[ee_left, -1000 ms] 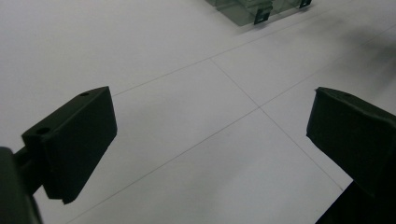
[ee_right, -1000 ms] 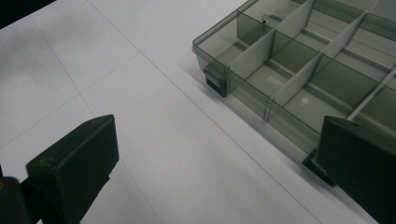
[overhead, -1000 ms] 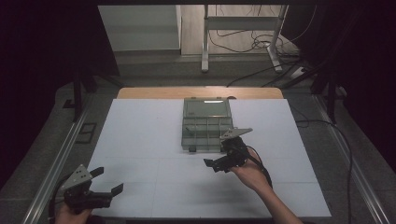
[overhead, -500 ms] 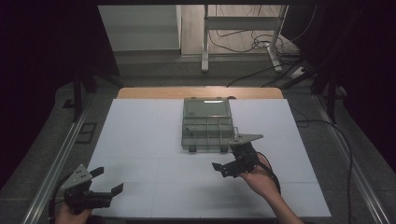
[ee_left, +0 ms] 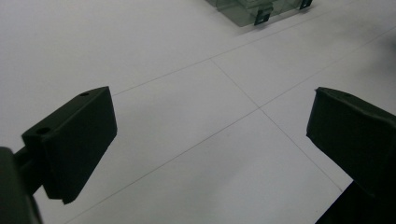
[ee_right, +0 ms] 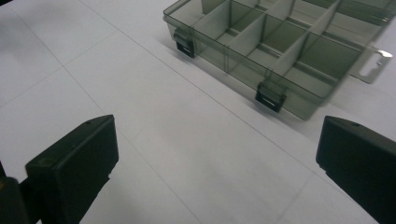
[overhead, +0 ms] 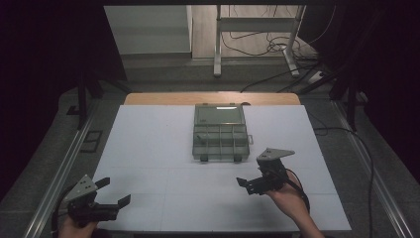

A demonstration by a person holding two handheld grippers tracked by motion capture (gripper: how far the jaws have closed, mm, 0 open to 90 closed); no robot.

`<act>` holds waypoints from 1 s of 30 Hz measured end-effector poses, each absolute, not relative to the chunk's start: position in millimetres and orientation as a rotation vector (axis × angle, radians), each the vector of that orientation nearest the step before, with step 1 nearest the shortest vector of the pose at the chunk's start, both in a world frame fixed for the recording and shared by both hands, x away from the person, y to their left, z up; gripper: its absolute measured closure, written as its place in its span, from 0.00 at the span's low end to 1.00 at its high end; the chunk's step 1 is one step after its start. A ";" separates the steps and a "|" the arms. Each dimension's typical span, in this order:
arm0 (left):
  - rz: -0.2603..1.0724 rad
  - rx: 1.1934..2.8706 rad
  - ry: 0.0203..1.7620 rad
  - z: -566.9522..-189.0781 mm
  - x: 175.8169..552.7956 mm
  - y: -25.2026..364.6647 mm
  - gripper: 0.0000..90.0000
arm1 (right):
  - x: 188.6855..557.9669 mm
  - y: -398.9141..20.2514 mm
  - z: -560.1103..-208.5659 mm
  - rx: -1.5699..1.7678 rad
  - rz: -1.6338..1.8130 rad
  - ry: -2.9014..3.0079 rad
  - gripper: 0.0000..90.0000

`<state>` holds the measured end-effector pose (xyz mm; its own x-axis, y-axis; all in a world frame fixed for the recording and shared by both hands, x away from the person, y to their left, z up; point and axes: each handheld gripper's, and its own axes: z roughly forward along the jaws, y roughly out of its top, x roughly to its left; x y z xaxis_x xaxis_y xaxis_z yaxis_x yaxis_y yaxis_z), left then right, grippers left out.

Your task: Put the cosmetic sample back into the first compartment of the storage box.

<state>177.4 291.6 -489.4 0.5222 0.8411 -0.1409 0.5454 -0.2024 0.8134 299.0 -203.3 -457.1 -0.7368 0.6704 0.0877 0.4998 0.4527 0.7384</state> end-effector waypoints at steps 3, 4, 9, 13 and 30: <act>0.424 1.883 1.142 -489.4 177.4 291.4 0.03 | 295.9 -209.7 -456.9 1.032 1.151 2.474 0.00; 0.424 1.883 1.142 -489.4 177.4 291.4 0.02 | 294.8 -211.9 -456.9 1.036 1.149 2.471 0.00; 0.421 1.879 1.144 -489.5 177.5 291.8 0.03 | 289.8 -221.9 -456.5 1.054 1.147 2.453 0.00; 0.421 1.879 1.145 -489.5 177.5 291.8 0.03 | 285.9 -229.3 -456.2 1.064 1.134 2.439 0.00; 0.425 1.878 1.148 -489.4 177.4 292.0 0.02 | 262.4 -268.6 -454.5 1.117 1.098 2.337 0.00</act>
